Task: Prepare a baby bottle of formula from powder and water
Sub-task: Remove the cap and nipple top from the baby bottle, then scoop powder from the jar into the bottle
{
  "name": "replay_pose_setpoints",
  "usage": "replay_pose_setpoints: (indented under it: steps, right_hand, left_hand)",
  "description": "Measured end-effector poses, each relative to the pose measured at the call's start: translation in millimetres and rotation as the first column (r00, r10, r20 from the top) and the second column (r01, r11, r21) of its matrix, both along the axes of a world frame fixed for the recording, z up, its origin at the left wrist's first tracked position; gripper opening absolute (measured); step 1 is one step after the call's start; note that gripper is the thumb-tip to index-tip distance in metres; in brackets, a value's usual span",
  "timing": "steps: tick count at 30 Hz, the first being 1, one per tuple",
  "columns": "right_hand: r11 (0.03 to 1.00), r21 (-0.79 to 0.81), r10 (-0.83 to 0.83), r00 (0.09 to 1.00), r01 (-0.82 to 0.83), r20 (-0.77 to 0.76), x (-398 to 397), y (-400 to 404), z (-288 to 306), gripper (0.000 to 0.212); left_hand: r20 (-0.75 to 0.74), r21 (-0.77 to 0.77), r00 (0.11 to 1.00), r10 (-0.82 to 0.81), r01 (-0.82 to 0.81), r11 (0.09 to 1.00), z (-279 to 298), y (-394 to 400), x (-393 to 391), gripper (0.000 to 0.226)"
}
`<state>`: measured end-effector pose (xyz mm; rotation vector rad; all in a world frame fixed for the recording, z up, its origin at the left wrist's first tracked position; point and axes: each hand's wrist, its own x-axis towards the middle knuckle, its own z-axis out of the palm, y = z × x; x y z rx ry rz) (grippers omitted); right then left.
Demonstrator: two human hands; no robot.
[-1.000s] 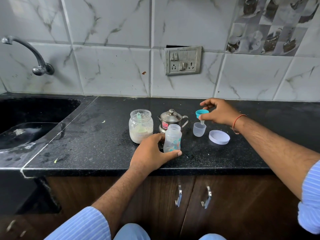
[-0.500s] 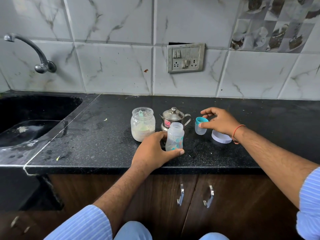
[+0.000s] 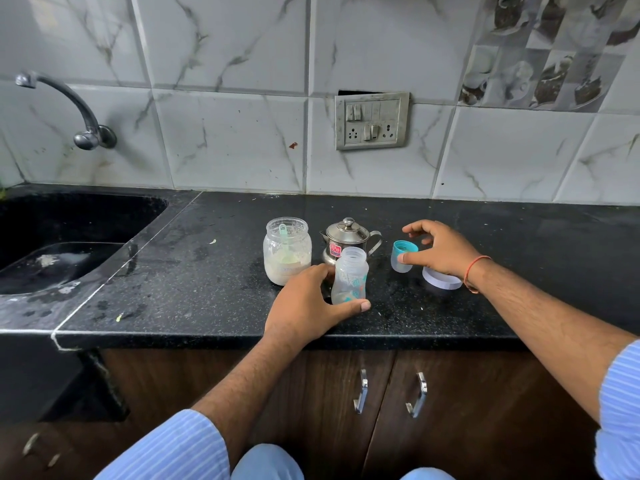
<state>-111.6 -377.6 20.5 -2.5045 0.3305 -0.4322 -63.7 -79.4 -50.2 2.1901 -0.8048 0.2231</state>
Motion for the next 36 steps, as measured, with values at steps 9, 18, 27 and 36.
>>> replay_pose_setpoints:
  steps: [9,18,27,36]
  right_hand:
    - [0.999,-0.036,0.034,0.993,-0.03,0.113,-12,14,20,0.053]
    - [0.985,-0.081,0.166,0.96,-0.151,0.226,-7,77,56,0.021]
    - [0.925,-0.289,0.286,0.952,-0.247,0.104,26,142,71,0.032]
    - [0.912,-0.33,0.254,0.967,-0.243,-0.01,54,167,69,0.023]
  left_hand:
    - [0.035,-0.147,0.995,0.093,-0.087,0.985,3,4,-14,0.073]
    - [-0.026,-0.602,0.962,0.272,-0.232,0.764,1,13,-10,0.051]
    - [-0.186,-0.33,0.932,0.312,-0.359,0.873,6,57,43,0.127]
    - [-0.137,-0.123,0.951,0.276,-0.293,0.948,10,55,52,0.076]
